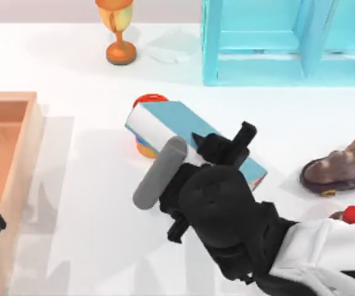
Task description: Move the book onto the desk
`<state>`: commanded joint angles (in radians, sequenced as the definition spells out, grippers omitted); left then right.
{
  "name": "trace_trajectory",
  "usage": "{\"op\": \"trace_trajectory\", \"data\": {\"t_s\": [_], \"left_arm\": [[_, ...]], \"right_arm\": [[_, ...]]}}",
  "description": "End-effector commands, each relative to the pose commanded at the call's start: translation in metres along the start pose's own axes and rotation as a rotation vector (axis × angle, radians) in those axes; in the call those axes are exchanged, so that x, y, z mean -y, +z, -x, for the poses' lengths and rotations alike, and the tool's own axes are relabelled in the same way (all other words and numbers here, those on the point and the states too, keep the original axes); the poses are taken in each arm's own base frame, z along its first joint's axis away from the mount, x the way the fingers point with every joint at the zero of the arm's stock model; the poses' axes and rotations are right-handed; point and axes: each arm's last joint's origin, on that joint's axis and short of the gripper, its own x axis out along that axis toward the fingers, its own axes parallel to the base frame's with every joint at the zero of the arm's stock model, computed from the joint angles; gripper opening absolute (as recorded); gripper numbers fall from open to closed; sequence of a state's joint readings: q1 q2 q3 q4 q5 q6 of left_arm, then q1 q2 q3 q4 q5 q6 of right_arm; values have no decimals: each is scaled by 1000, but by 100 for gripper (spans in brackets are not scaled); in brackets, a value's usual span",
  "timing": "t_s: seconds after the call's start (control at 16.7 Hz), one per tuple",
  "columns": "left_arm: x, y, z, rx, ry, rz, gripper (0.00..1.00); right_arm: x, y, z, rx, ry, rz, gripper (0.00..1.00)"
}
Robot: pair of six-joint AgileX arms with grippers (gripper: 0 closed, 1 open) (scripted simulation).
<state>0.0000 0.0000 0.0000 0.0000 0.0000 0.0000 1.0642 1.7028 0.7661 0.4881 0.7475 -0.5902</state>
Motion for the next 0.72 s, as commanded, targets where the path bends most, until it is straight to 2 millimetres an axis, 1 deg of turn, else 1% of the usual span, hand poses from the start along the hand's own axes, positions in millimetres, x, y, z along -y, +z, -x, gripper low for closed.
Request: {"op": "trace_trajectory", "data": {"t_s": [0.18, 0.3, 0.36, 0.48, 0.54, 0.72], "left_arm": [[0, 0, 0, 0, 0, 0, 100], [0, 0, 0, 0, 0, 0, 100], [0, 0, 0, 0, 0, 0, 100], [0, 0, 0, 0, 0, 0, 100], [0, 0, 0, 0, 0, 0, 100], [0, 0, 0, 0, 0, 0, 100]], "right_arm": [[-52, 23, 43, 55, -3, 286, 0], [-79, 30, 70, 89, -13, 433, 0], [-88, 31, 81, 103, -19, 491, 0], [-101, 32, 96, 120, -28, 568, 0], [-104, 32, 100, 124, -31, 586, 0], [-104, 32, 101, 125, -31, 590, 0]]}}
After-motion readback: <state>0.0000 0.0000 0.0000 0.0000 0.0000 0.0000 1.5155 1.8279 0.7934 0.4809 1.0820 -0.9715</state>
